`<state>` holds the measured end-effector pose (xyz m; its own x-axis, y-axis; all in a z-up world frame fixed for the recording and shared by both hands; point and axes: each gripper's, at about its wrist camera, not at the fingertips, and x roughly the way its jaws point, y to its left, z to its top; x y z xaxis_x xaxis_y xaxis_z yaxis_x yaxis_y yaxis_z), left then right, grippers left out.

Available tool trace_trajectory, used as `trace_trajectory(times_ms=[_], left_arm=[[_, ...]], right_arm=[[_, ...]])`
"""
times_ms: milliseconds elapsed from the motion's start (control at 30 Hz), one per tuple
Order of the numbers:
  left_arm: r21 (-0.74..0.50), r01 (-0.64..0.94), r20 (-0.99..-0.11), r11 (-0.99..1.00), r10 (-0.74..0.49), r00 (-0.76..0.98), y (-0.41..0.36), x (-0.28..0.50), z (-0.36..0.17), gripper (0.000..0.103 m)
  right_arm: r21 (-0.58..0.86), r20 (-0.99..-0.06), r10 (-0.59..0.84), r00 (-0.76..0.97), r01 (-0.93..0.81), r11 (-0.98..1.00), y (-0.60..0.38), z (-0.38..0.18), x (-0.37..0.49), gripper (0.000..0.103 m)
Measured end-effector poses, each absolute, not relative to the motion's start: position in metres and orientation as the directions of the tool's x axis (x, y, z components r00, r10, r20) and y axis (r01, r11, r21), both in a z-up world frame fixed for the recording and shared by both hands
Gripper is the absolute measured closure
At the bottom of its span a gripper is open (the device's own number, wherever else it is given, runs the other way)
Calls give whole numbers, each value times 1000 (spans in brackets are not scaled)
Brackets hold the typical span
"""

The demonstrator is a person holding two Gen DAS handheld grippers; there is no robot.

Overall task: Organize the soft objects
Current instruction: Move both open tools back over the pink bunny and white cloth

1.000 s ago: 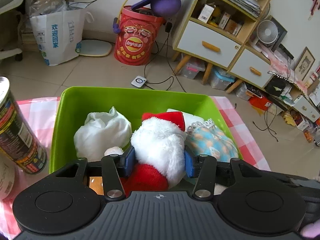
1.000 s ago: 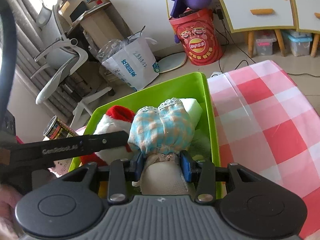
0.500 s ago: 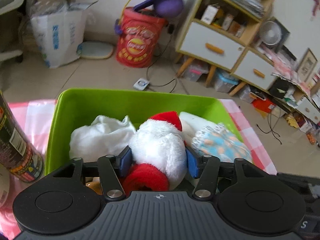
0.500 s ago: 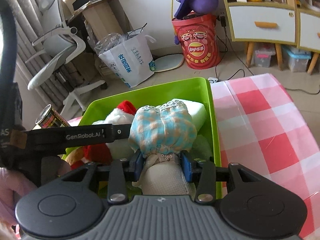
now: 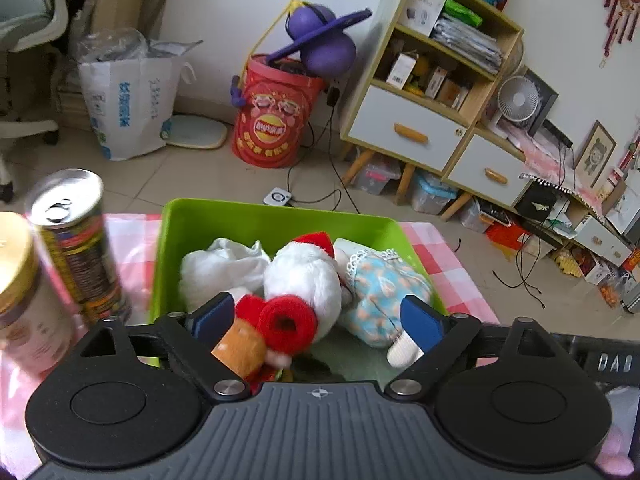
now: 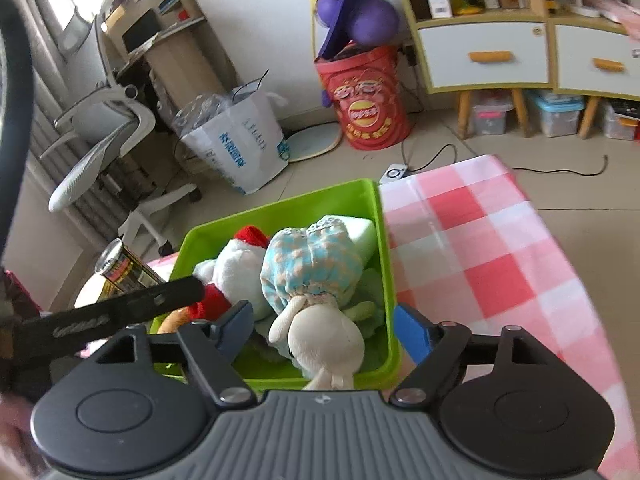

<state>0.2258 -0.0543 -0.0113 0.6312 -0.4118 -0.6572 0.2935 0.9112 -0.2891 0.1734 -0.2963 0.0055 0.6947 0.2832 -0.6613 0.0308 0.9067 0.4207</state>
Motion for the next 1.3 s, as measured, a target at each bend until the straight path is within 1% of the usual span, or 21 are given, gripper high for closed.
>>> trace_trajectory(times_ms=[200, 400, 500, 600, 733, 833, 933, 1067, 1167, 1300], left_arm=[[-250, 268, -649, 931, -366, 667, -38, 185, 10, 6], [-203, 232, -675, 951, -307, 671, -18, 145, 16, 5], [-203, 199, -682, 959, -284, 674, -6, 126, 17, 5], [-211, 162, -689, 964, -264, 675, 6, 107, 13, 5], [-183, 121, -704, 976, -216, 677, 11, 92, 5, 5], [-186, 104, -702, 977, -207, 681, 17, 80, -1, 5], [-175, 126, -693, 976, -213, 689, 20, 71, -4, 5], [-183, 120, -704, 976, -215, 677, 25, 68, -12, 5], [-185, 125, -707, 975, -220, 672, 28, 68, -18, 5], [-128, 128, -725, 983, -181, 664, 29, 67, -31, 5]], right_arm=[[431, -656, 274, 703, 52, 901, -297, 24, 140, 45], [401, -681, 260, 684, 51, 915, -288, 28, 108, 43], [405, -688, 257, 679, 65, 912, -286, 29, 94, 43], [410, -690, 262, 675, 65, 910, -282, 29, 83, 42], [386, -718, 228, 657, 104, 917, -277, 25, 72, 42], [398, -715, 234, 659, 109, 911, -277, 20, 60, 42], [390, -746, 225, 627, 137, 910, -276, 14, 53, 42], [363, -744, 186, 642, 155, 919, -280, 15, 45, 41], [348, -762, 157, 628, 193, 918, -285, 10, 44, 41], [347, -789, 148, 596, 233, 908, -294, -1, 44, 41]])
